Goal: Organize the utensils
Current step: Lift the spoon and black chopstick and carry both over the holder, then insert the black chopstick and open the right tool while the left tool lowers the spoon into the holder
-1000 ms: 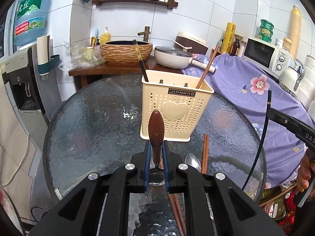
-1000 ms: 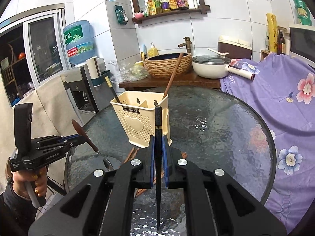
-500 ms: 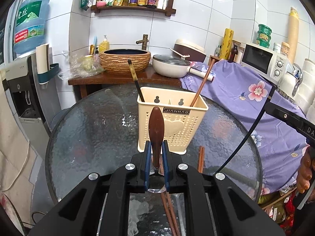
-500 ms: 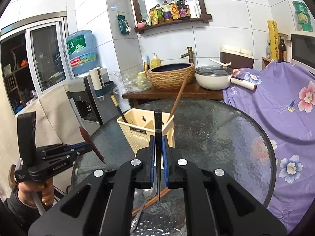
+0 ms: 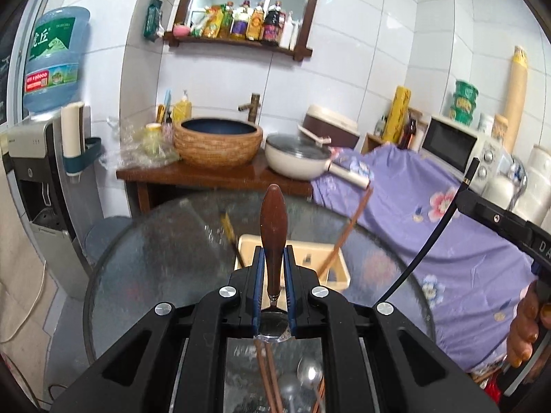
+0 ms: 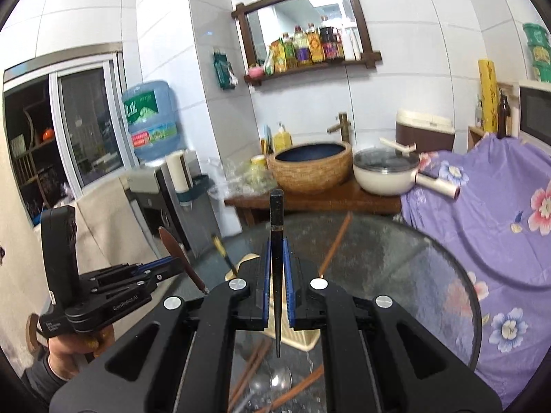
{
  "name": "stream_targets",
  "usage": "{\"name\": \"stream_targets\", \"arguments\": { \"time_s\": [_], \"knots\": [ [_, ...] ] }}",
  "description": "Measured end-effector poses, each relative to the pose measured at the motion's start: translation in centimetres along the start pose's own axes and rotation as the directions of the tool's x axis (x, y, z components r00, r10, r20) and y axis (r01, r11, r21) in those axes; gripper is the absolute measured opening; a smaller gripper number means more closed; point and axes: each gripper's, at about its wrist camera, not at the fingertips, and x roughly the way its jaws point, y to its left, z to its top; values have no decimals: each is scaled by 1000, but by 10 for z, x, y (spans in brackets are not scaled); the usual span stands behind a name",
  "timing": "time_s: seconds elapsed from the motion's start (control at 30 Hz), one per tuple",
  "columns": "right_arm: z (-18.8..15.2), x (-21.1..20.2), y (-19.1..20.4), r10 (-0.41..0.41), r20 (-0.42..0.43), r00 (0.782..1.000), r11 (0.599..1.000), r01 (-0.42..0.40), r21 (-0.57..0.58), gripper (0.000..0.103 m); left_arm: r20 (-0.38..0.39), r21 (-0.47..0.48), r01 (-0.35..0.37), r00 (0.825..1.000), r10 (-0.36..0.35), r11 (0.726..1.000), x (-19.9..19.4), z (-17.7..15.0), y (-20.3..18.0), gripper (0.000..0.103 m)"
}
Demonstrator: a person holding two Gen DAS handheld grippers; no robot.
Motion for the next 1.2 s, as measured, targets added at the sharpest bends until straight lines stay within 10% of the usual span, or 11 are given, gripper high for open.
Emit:
{"name": "stream_targets", "arguments": {
  "time_s": [0.53,1.2],
  "knots": [
    [35,44,17,-108,132,985,992,115,-43,8,96,-62,-75,992,80,995,49,44,-16,10],
    [-37,100,-11,-132,-36,991,991,132,4,8,-27,-10,-107,994,107,994,104,-17,-10,10]
  ]
}}
